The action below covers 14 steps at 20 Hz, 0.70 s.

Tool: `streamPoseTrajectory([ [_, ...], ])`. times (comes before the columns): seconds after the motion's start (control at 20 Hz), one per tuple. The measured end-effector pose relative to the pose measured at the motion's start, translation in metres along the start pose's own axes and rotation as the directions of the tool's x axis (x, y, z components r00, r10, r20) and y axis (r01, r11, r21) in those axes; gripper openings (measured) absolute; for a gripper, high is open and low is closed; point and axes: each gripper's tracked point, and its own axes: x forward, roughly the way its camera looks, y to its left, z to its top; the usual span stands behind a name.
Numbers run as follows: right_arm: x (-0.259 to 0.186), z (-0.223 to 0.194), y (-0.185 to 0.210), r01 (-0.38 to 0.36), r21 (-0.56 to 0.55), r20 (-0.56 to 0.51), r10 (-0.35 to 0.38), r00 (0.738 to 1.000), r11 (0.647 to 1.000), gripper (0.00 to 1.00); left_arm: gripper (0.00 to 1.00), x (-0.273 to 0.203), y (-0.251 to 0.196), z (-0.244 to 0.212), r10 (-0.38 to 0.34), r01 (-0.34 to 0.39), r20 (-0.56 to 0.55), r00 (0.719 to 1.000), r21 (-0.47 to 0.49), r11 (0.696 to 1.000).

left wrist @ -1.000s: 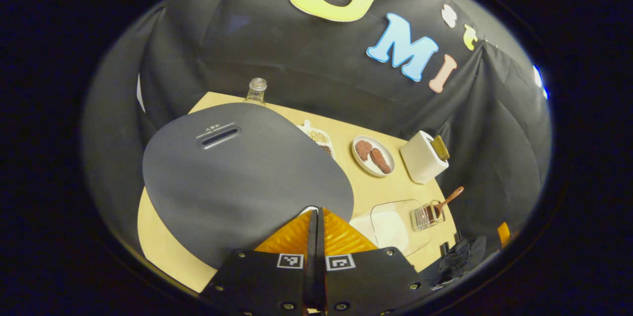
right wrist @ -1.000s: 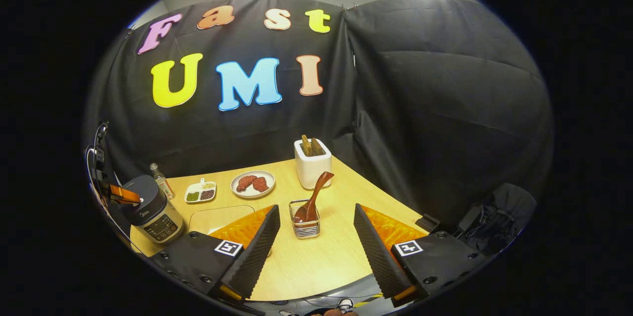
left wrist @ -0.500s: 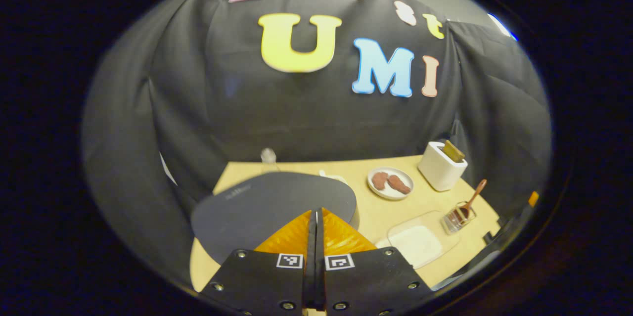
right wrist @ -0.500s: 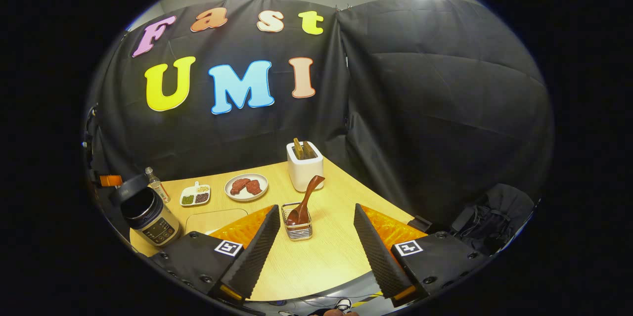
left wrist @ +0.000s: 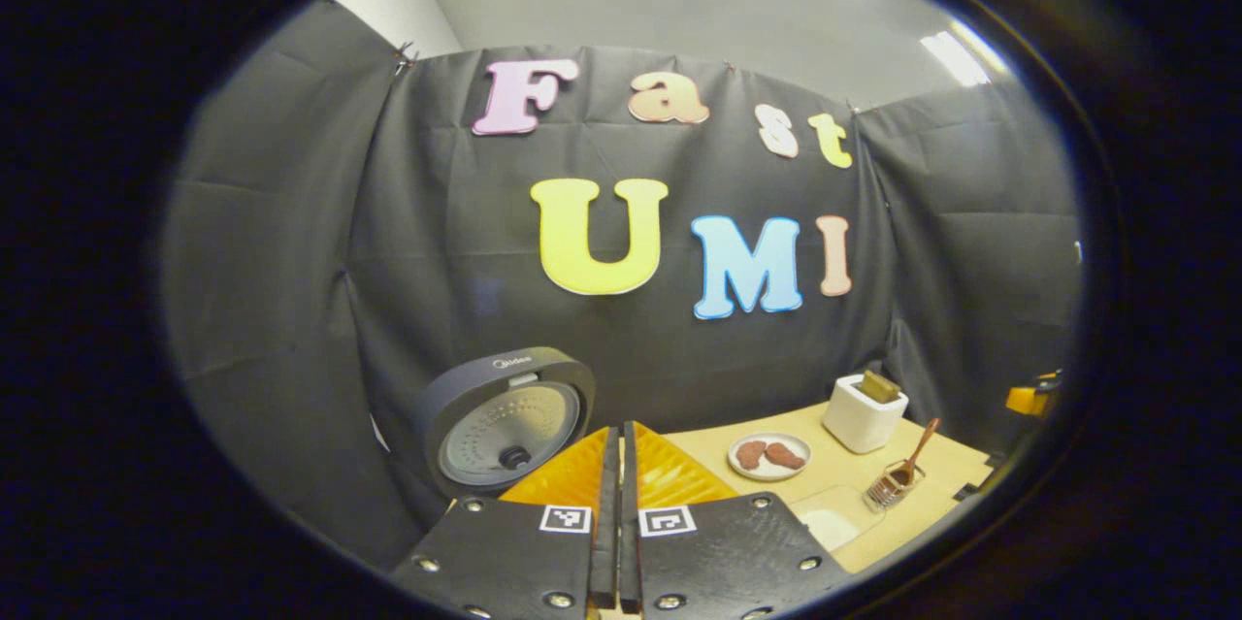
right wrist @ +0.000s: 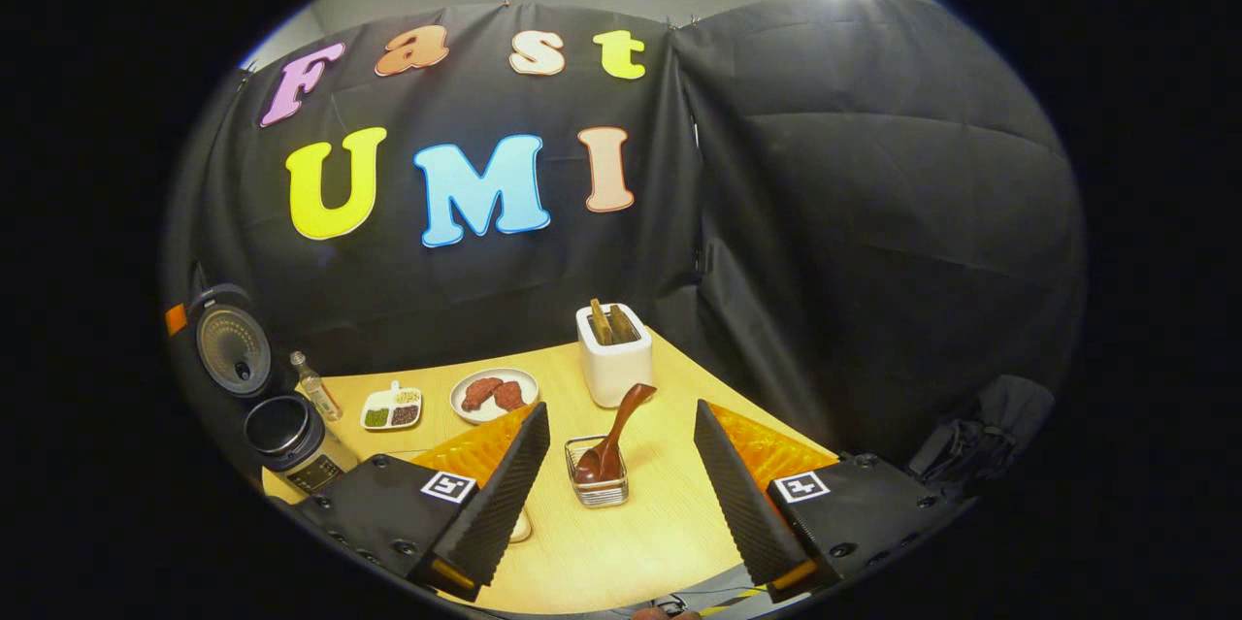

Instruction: Close the left gripper, press the button to open the rice cooker; take a wooden spoon from the chopstick holder with the right hand, scoop a spoonful of rice and pour it into the rice cooker, then put the wooden spoon back into the chopstick holder.

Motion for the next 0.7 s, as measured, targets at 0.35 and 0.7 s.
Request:
streamPoseTrajectory([
  [0.35, 0.078, -0.006, -0.006, -0.094, 0.06, -0.098, 0.099, 0.99, 0.994, 0.96, 0.99, -0.02, -0.049, -0.02, 0.128, -0.131, -0.069, 0.989, -0.043, 0.99],
  [0.7, 0.146, -0.052, -0.009, -0.145, 0.151, -0.295, 0.185, 0.937, 0.978, 0.93, 0.98, -0.033, -0.069, -0.045, 0.273, -0.281, -0.151, 0.95, -0.034, 0.959],
])
